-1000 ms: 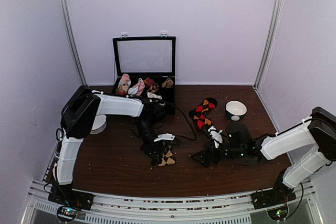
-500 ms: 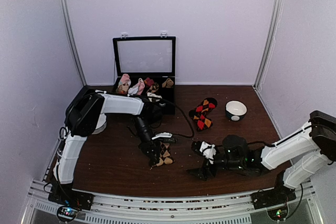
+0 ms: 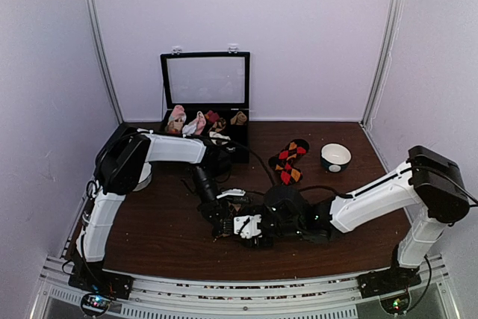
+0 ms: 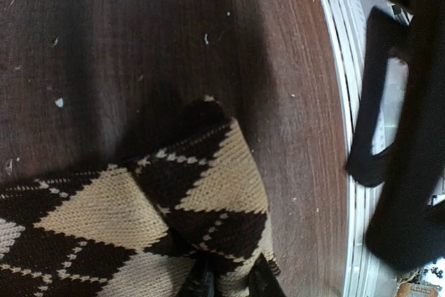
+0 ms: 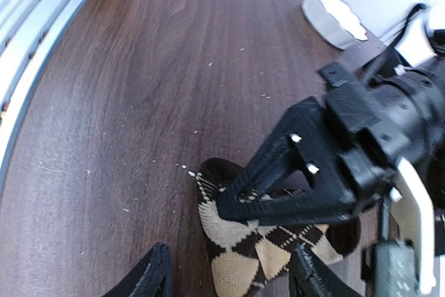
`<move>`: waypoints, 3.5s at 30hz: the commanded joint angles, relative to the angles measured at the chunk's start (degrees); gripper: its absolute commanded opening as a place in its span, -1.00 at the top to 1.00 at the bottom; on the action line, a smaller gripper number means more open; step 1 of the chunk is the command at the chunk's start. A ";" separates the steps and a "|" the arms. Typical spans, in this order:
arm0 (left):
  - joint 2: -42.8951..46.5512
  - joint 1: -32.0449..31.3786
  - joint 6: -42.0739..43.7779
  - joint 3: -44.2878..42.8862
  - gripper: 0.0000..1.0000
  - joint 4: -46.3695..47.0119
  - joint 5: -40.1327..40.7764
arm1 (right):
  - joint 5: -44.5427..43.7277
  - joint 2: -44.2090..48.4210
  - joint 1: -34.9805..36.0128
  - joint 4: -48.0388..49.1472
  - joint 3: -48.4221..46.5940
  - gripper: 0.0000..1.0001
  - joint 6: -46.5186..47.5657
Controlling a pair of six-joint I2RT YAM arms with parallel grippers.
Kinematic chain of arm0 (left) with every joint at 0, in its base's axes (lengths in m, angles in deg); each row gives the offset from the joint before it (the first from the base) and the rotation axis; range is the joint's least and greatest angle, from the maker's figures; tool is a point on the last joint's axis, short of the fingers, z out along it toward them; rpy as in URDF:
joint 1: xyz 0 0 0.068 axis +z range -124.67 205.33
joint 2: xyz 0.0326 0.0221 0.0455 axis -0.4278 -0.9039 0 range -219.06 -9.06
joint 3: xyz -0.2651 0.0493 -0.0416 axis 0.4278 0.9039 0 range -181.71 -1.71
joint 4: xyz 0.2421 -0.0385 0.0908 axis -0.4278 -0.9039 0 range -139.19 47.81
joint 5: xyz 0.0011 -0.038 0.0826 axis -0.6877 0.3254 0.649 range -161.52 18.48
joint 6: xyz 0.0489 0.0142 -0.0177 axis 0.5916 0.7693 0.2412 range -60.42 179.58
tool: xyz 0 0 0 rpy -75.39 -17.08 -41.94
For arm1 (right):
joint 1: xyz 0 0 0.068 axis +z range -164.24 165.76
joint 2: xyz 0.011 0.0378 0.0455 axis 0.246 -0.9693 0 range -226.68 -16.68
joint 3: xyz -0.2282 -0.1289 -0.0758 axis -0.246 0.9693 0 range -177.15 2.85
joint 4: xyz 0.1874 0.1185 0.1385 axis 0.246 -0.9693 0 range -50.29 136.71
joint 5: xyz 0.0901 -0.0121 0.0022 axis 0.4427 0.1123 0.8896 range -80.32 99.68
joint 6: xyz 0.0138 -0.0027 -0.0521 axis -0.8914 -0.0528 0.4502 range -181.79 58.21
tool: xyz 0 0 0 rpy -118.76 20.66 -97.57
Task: Roll the socks
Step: Roll the sock at the center of the board.
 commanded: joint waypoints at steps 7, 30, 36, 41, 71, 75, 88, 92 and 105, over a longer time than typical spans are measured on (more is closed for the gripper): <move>-1.01 0.46 1.67 -0.07 0.66 -0.24 2.37 | 0.51 -8.23 -1.24 -5.33 -5.97 0.04 7.37; 5.58 0.48 4.35 4.80 0.04 4.11 3.98 | 7.25 -16.97 -6.37 -18.30 -13.50 0.82 -0.85; 16.63 1.56 3.45 13.22 -0.01 13.74 4.24 | 11.32 -17.95 -6.61 -23.66 -16.38 1.00 -6.21; 25.09 4.19 -1.77 21.86 -0.01 25.00 5.61 | 14.11 -16.53 -6.64 -23.13 -12.96 1.00 -9.53; 32.59 -1.83 2.42 31.99 0.20 37.22 11.09 | 37.62 -30.13 -21.32 -24.94 -19.20 1.00 -49.47; 31.10 -4.31 4.02 31.77 0.27 40.06 15.45 | 37.61 -31.89 -21.50 -29.56 -22.23 1.00 -49.47; 25.72 -6.37 2.35 33.14 0.12 46.14 27.73 | 39.50 -33.93 -21.89 -33.41 -27.23 1.00 -50.10; 24.20 -6.37 2.13 33.40 0.20 45.86 30.59 | 39.92 -33.97 -22.07 -33.08 -27.51 0.98 -50.52; 19.64 -4.51 -0.46 28.88 0.87 39.10 27.50 | 40.75 -28.94 -24.14 -26.77 -22.48 0.37 -52.00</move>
